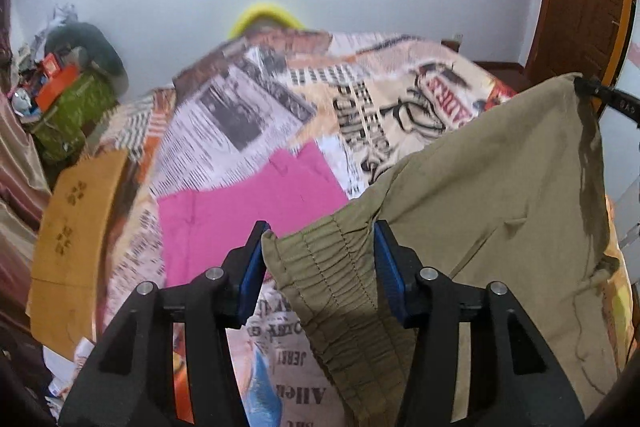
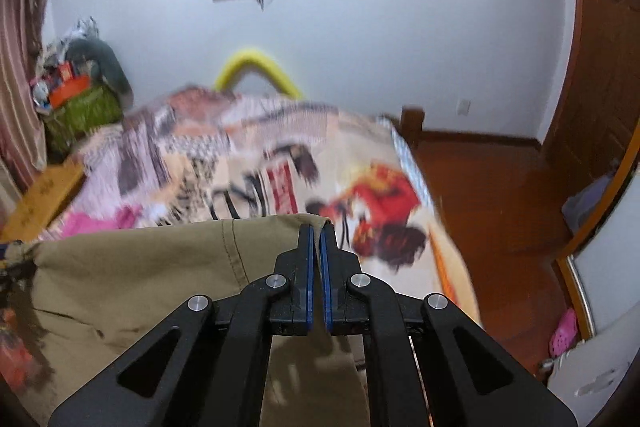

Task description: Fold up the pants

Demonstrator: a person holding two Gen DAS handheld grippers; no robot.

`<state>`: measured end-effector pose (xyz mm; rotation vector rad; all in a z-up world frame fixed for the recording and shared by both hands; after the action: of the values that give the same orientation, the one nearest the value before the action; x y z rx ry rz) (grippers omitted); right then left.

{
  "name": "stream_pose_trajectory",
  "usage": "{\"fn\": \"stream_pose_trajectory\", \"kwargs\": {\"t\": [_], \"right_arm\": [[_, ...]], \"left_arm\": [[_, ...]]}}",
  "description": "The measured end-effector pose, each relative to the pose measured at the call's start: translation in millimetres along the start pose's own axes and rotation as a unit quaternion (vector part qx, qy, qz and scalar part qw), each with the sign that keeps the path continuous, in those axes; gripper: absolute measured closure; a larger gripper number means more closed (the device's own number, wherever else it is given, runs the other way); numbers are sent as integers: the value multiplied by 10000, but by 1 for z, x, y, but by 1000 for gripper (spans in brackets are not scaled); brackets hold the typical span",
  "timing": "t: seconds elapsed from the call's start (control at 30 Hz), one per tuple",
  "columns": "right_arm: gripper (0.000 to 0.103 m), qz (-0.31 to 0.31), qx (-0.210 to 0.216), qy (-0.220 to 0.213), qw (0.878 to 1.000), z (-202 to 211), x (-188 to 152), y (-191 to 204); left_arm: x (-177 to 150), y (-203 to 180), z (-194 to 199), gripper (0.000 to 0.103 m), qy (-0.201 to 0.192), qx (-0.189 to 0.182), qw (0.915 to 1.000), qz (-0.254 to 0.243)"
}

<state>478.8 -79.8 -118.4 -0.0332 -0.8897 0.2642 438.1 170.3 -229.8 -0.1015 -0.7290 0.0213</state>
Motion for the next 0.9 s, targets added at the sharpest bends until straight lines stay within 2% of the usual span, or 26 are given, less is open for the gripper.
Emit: {"fn": "stream_pose_trajectory", "kwargs": {"t": [0.17, 0.3, 0.67, 0.9], "right_arm": [[100, 35, 57, -315, 9995, 39, 19, -1], [100, 31, 93, -435, 9990, 63, 20, -4], [100, -97, 162, -241, 9995, 109, -31, -20], [100, -166, 140, -47, 9998, 141, -77, -30]], "left_arm": [[11, -3, 27, 51, -172, 74, 9998, -23], [11, -7, 50, 51, -295, 67, 9995, -45], [-28, -34, 86, 51, -283, 147, 9986, -421], [-66, -58, 109, 51, -205, 78, 9977, -640]]}}
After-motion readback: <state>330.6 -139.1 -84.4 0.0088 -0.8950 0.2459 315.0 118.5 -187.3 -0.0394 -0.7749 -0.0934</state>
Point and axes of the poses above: each gripper's, at about its wrist camera, not at the fingertips, and z roughly against the way its jaws point, y to its left, x to its top, the point moved 7 cm from there along -z, roughly the way its jaws point, and after that the axes turned 14 degrees about -x, right-handed, at the moved point
